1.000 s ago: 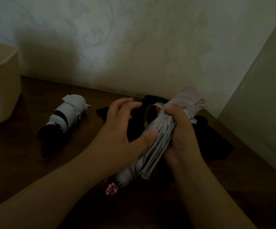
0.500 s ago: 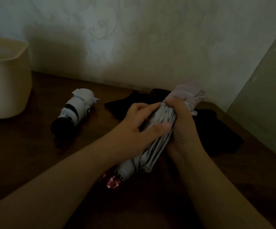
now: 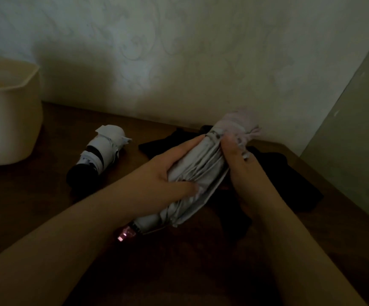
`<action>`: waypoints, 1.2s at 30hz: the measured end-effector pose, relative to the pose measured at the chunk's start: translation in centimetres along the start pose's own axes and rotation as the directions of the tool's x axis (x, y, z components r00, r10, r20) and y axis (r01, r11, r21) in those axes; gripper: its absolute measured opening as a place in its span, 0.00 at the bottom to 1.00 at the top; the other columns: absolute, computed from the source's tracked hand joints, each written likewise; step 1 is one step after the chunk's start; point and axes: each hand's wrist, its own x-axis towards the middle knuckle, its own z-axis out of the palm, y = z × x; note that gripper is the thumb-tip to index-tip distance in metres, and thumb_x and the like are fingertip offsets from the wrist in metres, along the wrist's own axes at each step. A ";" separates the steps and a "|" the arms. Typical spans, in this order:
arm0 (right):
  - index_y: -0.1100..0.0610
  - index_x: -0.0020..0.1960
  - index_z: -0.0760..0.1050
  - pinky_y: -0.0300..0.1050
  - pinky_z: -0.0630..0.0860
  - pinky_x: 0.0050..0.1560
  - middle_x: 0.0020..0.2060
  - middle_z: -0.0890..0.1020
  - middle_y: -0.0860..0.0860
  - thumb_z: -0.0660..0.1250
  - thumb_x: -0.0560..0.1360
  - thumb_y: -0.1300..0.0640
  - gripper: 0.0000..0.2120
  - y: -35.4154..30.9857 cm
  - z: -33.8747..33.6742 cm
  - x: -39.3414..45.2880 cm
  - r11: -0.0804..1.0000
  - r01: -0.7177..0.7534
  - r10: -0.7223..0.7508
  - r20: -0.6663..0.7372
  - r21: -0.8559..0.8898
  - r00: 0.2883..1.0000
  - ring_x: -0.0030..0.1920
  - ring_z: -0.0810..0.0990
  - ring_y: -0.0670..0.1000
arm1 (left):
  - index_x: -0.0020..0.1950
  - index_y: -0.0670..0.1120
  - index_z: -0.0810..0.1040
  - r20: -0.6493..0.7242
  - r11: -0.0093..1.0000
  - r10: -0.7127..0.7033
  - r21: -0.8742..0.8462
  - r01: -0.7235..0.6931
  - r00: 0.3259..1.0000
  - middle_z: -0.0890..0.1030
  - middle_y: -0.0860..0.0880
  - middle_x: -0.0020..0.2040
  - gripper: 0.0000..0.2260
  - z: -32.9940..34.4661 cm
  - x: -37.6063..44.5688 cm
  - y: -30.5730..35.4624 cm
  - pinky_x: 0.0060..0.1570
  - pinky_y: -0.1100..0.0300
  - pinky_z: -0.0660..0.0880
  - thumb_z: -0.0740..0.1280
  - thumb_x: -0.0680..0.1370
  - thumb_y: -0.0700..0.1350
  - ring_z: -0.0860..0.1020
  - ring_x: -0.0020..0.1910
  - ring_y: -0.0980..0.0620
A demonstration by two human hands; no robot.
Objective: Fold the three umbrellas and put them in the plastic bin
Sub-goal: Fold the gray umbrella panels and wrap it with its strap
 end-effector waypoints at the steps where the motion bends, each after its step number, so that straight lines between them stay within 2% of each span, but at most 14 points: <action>1: 0.55 0.46 0.76 0.33 0.72 0.30 0.28 0.80 0.48 0.61 0.59 0.34 0.28 -0.1 -0.3 -0.2 0.996 -0.011 0.014 0.034 -0.088 0.999 0.31 0.80 0.47 | 0.66 0.68 0.59 0.009 0.999 -0.003 0.038 0.002 1.000 0.71 0.69 0.61 0.33 -0.5 -0.1 -0.1 0.50 0.77 0.71 0.69 0.74 0.38 0.73 0.57 0.72; 2: 0.59 0.45 0.75 0.34 0.70 0.30 0.28 0.77 0.53 0.62 0.61 0.35 0.28 -0.1 -0.7 -0.4 0.989 -0.024 0.033 0.058 -0.147 0.998 0.29 0.76 0.52 | 0.67 0.68 0.58 0.011 0.997 -0.002 0.079 0.001 1.000 0.70 0.71 0.62 0.33 -0.9 -0.2 -0.1 0.52 0.77 0.71 0.69 0.74 0.39 0.72 0.58 0.72; 4: 0.57 0.41 0.75 0.35 0.68 0.29 0.25 0.74 0.49 0.66 0.69 0.46 0.14 0.0 -1.2 -0.5 0.985 -0.033 0.049 0.095 -0.167 0.994 0.26 0.71 0.47 | 0.65 0.71 0.57 -0.010 0.990 0.003 0.142 -0.002 1.000 0.68 0.76 0.60 0.34 -1.7 -0.3 -0.3 0.51 0.77 0.70 0.69 0.74 0.40 0.71 0.57 0.74; 6: 0.55 0.42 0.78 0.33 0.71 0.30 0.25 0.77 0.44 0.67 0.74 0.57 0.03 0.3 -1.5 -0.3 0.985 -0.014 0.031 0.096 -0.172 0.995 0.27 0.73 0.42 | 0.63 0.72 0.56 -0.041 0.987 0.013 0.160 -0.006 0.999 0.67 0.77 0.58 0.33 -2.1 -0.3 -0.3 0.48 0.80 0.69 0.68 0.74 0.40 0.70 0.55 0.78; 8: 0.55 0.44 0.78 0.33 0.74 0.33 0.29 0.81 0.45 0.67 0.75 0.61 0.03 0.6 -1.5 -0.2 0.982 0.015 0.001 0.088 -0.191 0.996 0.30 0.77 0.41 | 0.63 0.71 0.57 -0.051 0.988 0.015 0.156 -0.007 0.999 0.65 0.75 0.60 0.33 -2.2 -0.4 -0.1 0.47 0.81 0.68 0.68 0.75 0.38 0.69 0.54 0.79; 11: 0.56 0.46 0.77 0.35 0.76 0.37 0.35 0.83 0.48 0.68 0.74 0.60 0.01 0.7 -1.5 -0.1 0.990 0.045 -0.033 0.091 -0.136 0.995 0.33 0.79 0.44 | 0.64 0.69 0.60 -0.045 0.998 0.006 0.061 -0.003 0.999 0.70 0.72 0.61 0.32 -2.4 -0.3 -0.1 0.49 0.77 0.71 0.69 0.74 0.38 0.72 0.57 0.73; 16: 0.55 0.37 0.77 0.35 0.73 0.33 0.28 0.79 0.47 0.72 0.62 0.52 0.08 0.8 -2.0 0.1 0.991 0.011 -0.028 0.126 0.134 0.992 0.29 0.75 0.43 | 0.61 0.67 0.66 -0.061 0.988 -0.028 -0.155 0.018 0.998 0.77 0.71 0.54 0.30 -2.9 -0.6 0.2 0.44 0.73 0.75 0.69 0.66 0.43 0.78 0.53 0.67; 20: 0.49 0.34 0.81 0.32 0.72 0.30 0.28 0.80 0.48 0.79 0.54 0.45 0.13 1.0 -2.6 0.3 0.968 0.022 -0.067 0.172 0.251 0.983 0.28 0.76 0.42 | 0.66 0.65 0.66 -0.069 0.977 -0.046 -0.213 0.030 0.997 0.78 0.68 0.57 0.32 -3.2 -0.7 0.0 0.44 0.71 0.76 0.70 0.66 0.43 0.79 0.53 0.64; 22: 0.48 0.35 0.81 0.33 0.74 0.34 0.29 0.80 0.47 0.78 0.55 0.44 0.13 1.0 -3.0 0.2 0.980 0.033 -0.070 0.181 0.197 0.981 0.31 0.77 0.42 | 0.68 0.65 0.64 -0.073 0.976 -0.053 -0.216 0.036 0.996 0.77 0.67 0.59 0.35 -3.4 -0.6 -0.1 0.45 0.71 0.76 0.74 0.68 0.42 0.78 0.55 0.64; 25: 0.45 0.36 0.81 0.35 0.72 0.38 0.29 0.79 0.45 0.70 0.65 0.48 0.03 0.5 -3.3 -0.1 0.998 0.063 -0.058 0.185 -0.023 0.981 0.32 0.75 0.41 | 0.64 0.69 0.64 -0.071 0.979 -0.039 -0.202 0.024 0.997 0.75 0.71 0.57 0.35 -3.6 -0.8 -0.2 0.44 0.72 0.76 0.73 0.66 0.41 0.77 0.54 0.67; 28: 0.51 0.40 0.81 0.33 0.71 0.36 0.30 0.79 0.44 0.66 0.69 0.53 0.06 0.1 -3.4 -0.5 0.978 0.110 -0.068 0.226 -0.180 0.972 0.31 0.75 0.41 | 0.63 0.68 0.66 -0.066 0.977 -0.042 -0.212 0.027 0.997 0.77 0.70 0.56 0.32 -3.5 -0.9 0.0 0.43 0.72 0.75 0.72 0.67 0.40 0.78 0.53 0.67; 31: 0.54 0.49 0.80 0.32 0.76 0.45 0.40 0.85 0.46 0.69 0.67 0.64 0.12 -0.4 -3.0 -0.9 0.986 0.084 -0.036 0.311 -0.141 0.950 0.44 0.83 0.43 | 0.63 0.67 0.67 -0.053 0.970 -0.062 -0.239 0.048 0.997 0.78 0.69 0.55 0.30 -3.5 -0.9 0.1 0.42 0.72 0.76 0.69 0.67 0.41 0.79 0.52 0.65; 33: 0.53 0.49 0.80 0.33 0.76 0.47 0.42 0.85 0.46 0.67 0.71 0.69 0.13 -0.4 -2.7 -0.8 0.974 0.126 -0.072 0.273 -0.186 0.959 0.45 0.83 0.43 | 0.63 0.67 0.68 -0.060 0.963 -0.080 -0.262 0.062 0.995 0.78 0.68 0.56 0.34 -3.9 -1.0 -0.2 0.42 0.71 0.76 0.75 0.66 0.40 0.79 0.53 0.64; 36: 0.51 0.47 0.82 0.36 0.77 0.46 0.42 0.85 0.45 0.67 0.74 0.64 0.10 -0.1 -2.5 -0.6 0.903 0.246 -0.204 0.152 -0.352 0.967 0.43 0.82 0.42 | 0.65 0.68 0.67 -0.018 0.960 -0.087 -0.268 0.079 0.996 0.78 0.66 0.59 0.36 -4.2 -1.1 -0.2 0.45 0.70 0.76 0.74 0.61 0.48 0.79 0.56 0.61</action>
